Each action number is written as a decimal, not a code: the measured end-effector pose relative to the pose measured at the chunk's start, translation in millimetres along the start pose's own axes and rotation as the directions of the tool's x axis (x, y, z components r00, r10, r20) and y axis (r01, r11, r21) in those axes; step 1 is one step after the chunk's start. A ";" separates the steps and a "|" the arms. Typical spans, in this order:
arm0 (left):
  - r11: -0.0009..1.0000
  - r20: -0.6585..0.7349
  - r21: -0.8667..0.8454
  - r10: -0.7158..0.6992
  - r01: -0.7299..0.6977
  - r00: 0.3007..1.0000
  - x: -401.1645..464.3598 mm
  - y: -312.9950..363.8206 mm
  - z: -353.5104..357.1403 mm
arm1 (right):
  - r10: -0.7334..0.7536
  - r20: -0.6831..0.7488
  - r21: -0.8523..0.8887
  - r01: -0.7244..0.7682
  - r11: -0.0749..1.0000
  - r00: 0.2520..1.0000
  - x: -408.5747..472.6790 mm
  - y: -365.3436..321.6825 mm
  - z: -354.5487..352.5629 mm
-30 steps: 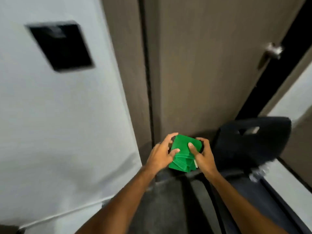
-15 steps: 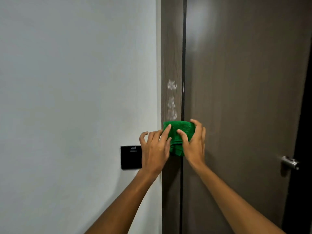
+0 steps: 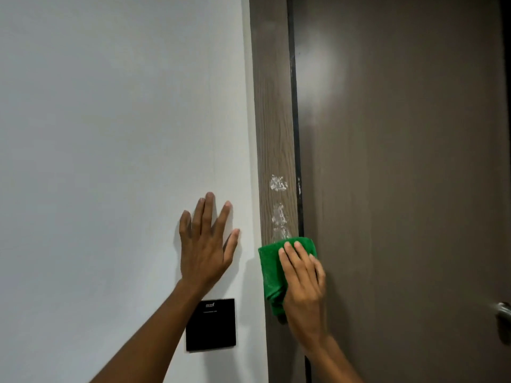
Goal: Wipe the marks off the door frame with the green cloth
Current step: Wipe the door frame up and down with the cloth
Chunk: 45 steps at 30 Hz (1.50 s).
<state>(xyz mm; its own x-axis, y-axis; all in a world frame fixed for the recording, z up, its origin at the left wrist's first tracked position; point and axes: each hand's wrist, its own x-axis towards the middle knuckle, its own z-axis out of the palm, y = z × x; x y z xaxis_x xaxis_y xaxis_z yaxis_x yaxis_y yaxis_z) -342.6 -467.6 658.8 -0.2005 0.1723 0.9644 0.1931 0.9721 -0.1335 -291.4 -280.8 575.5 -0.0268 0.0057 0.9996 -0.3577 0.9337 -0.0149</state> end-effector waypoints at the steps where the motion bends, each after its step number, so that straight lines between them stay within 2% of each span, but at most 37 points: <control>1: 0.999 -0.032 0.025 0.021 -0.020 0.999 -3.3 -4.1 7.8 | 0.025 0.062 0.003 -0.026 1.000 0.998 -6.5 -0.7 4.5; 4: 0.998 -0.091 0.052 0.052 -0.047 0.995 -3.4 -11.2 18.9 | 0.112 0.210 -0.076 -0.098 0.992 0.971 -11.4 -4.0 16.8; 7: 0.997 -0.108 0.061 0.063 -0.056 0.992 -3.9 -10.5 22.1 | 0.095 0.197 -0.166 -0.063 0.984 0.976 3.2 0.3 25.6; 12: 0.996 -0.092 0.079 0.051 -0.044 0.994 -1.8 -10.6 25.2 | 0.106 0.118 -0.214 -0.080 0.974 0.987 28.9 -4.3 39.8; 17: 0.996 -0.083 0.083 0.050 -0.043 0.995 -2.9 -9.3 23.3 | -0.134 0.212 -0.208 0.179 0.962 0.968 -26.7 21.5 29.6; 19: 0.995 -0.085 0.087 0.046 -0.039 0.995 -4.6 -8.3 22.0 | -0.165 0.254 -0.179 0.214 0.960 0.953 -46.6 34.3 19.9; 24: 0.996 -0.083 0.088 0.034 -0.026 0.996 -2.7 -8.0 21.5 | 0.050 0.167 -0.098 -0.034 0.995 0.985 19.6 26.0 19.8; 27: 0.996 -0.088 0.086 0.042 -0.034 0.995 -3.9 -6.4 21.5 | 0.081 0.132 -0.126 -0.064 0.990 0.988 57.7 4.3 30.4; 29: 0.995 -0.085 0.089 0.044 -0.037 0.995 -0.8 -7.8 21.5 | -0.032 0.147 -0.182 0.059 0.982 0.989 53.5 -4.0 39.1; 32: 0.995 -0.088 0.093 0.043 -0.034 0.995 2.9 -10.4 18.3 | -0.257 0.214 -0.205 0.300 0.932 0.942 10.3 13.1 40.1; 33: 0.995 -0.089 0.091 0.045 -0.037 0.995 1.8 -9.9 17.5 | -0.273 0.233 -0.201 0.321 0.925 0.933 -4.0 22.6 35.8; 36: 0.997 -0.081 0.071 0.043 -0.037 0.996 -3.6 -7.7 20.0 | -0.143 0.211 -0.192 0.185 0.964 0.967 -11.3 35.8 26.1; 41: 0.995 -0.081 0.092 0.043 -0.036 0.996 -3.0 -8.2 22.4 | 0.098 0.091 -0.136 -0.085 0.987 0.991 71.4 5.3 30.6; 43: 0.994 -0.083 0.104 0.044 -0.036 0.996 -3.2 -9.0 24.1 | 0.097 0.083 -0.152 -0.083 0.985 0.992 85.5 -3.1 35.4; 45: 0.993 -0.077 0.110 0.048 -0.039 0.996 -4.4 -9.7 25.0 | -0.031 0.124 -0.189 0.054 0.981 0.992 76.3 -1.3 38.6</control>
<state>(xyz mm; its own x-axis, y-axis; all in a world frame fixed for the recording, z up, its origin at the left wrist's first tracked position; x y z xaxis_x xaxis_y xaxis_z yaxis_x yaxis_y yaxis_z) -367.6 -473.8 650.2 -0.1166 0.2056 0.9717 0.0937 0.9762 -0.1954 -329.0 -295.4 650.9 -0.1313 -0.0678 0.9890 -0.1762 0.9834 0.0440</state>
